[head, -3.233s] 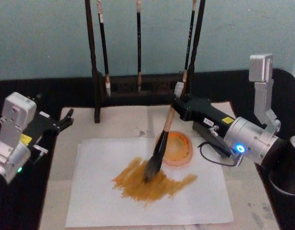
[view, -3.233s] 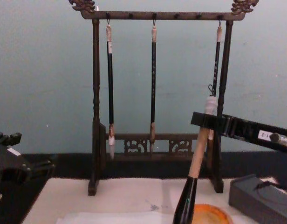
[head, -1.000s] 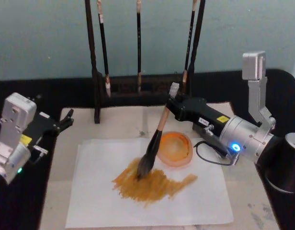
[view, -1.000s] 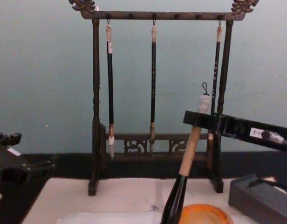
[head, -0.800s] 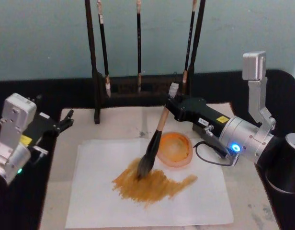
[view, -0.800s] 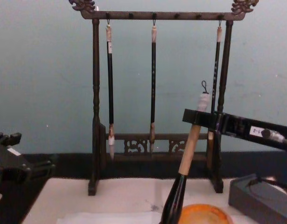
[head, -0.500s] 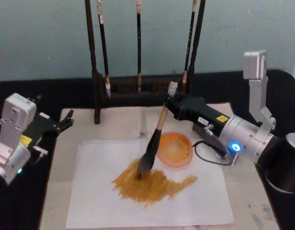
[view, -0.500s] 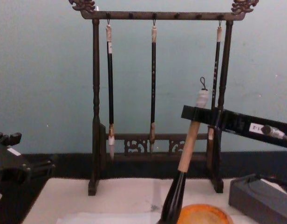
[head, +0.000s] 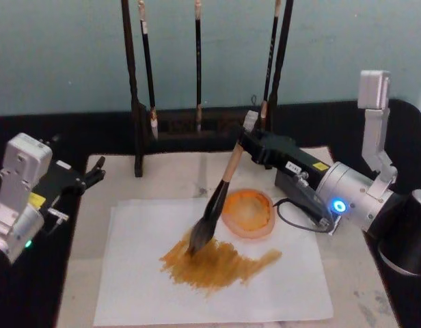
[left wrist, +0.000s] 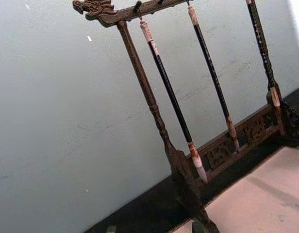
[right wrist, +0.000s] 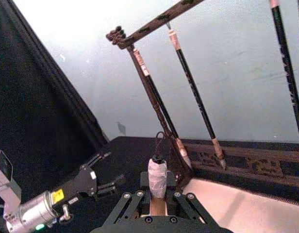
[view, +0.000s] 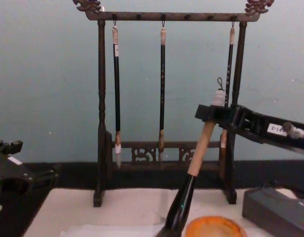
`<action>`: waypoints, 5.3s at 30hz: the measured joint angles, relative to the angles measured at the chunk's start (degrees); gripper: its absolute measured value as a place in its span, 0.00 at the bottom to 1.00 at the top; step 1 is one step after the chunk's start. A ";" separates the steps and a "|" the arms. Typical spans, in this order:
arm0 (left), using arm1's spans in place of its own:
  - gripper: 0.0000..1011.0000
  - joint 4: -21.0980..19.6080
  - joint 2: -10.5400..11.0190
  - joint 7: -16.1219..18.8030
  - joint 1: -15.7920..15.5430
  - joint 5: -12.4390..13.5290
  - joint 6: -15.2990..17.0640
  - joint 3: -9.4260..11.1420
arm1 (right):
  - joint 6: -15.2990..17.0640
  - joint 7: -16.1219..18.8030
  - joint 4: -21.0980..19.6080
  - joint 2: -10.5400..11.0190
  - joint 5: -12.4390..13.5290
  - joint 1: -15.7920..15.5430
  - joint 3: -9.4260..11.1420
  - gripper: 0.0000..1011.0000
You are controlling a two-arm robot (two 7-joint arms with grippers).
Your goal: Pick up the brush from the inkstone, write on the paper, then place the brush back to its original position.
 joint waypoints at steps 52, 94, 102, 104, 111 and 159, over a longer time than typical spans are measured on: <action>1.00 0.00 0.00 0.00 0.00 0.00 0.00 0.00 | -3.89 -5.26 6.47 1.15 21.05 -2.11 9.54 0.18; 1.00 0.00 0.00 0.00 0.00 0.00 0.00 0.00 | 0.19 -5.91 25.37 -2.60 38.48 3.04 8.40 0.18; 1.00 0.00 0.00 0.00 0.00 0.00 0.00 0.00 | -0.56 -5.84 25.87 -1.94 38.03 4.01 6.71 0.18; 1.00 0.00 0.00 0.00 0.00 0.00 0.00 0.00 | -0.91 -5.83 25.88 -1.65 37.60 4.27 6.10 0.18; 1.00 0.00 0.00 0.00 0.00 0.00 0.00 0.00 | -1.77 -5.84 25.35 -0.71 36.90 4.70 4.57 0.18; 1.00 0.00 0.00 0.00 0.00 0.00 0.00 0.00 | -3.27 -7.86 18.76 5.07 42.01 2.63 -0.05 0.18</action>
